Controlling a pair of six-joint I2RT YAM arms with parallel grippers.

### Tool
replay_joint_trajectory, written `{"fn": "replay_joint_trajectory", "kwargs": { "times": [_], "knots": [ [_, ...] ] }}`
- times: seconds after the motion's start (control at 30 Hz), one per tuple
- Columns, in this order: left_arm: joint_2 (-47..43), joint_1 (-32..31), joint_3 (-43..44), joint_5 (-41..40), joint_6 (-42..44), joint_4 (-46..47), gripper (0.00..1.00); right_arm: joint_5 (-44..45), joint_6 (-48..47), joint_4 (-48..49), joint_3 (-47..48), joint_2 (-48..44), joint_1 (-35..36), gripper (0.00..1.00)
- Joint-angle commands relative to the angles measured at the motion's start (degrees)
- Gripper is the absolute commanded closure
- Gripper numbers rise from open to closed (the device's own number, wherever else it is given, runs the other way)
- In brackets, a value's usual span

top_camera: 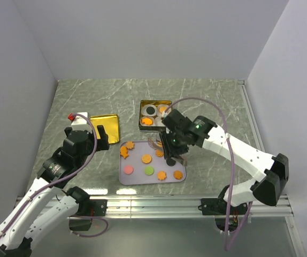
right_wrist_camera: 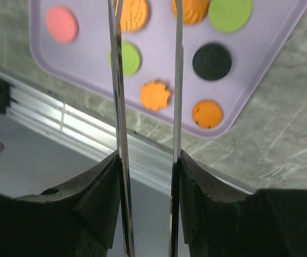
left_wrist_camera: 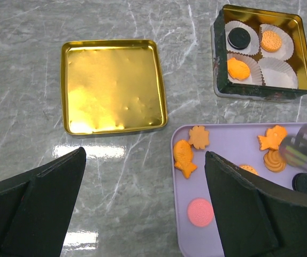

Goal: Pack the cookies

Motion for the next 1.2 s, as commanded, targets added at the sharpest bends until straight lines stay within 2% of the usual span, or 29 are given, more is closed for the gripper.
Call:
{"fn": "replay_joint_trajectory", "kwargs": {
  "times": [0.0, 0.2, 0.33, 0.67, 1.17],
  "knots": [
    [0.0, 0.0, -0.1, 1.3, 0.8, 1.9, 0.01, -1.5, 1.7, 4.1, -3.1, -3.9, 4.3, 0.51],
    [-0.9, -0.1, -0.2, 0.9, 0.9, 1.9, 0.01, 1.1, 4.0, 3.8, -5.7, -3.1, 11.1, 0.45],
    [-1.3, -0.2, -0.5, 0.9, 0.9, 2.1, 0.01, 2.8, 5.2, 3.5, -5.8, -1.6, 12.9, 0.44],
    [-1.9, -0.2, -0.4, 0.6, 0.9, 2.0, 0.00, 5.9, 5.8, 2.5, -4.7, 3.0, 14.7, 0.41],
    [-2.0, -0.3, -0.4, 0.4, 0.7, 2.0, 0.01, 6.1, 4.3, 2.4, -3.0, 8.3, 15.0, 0.41]
  ]
}}
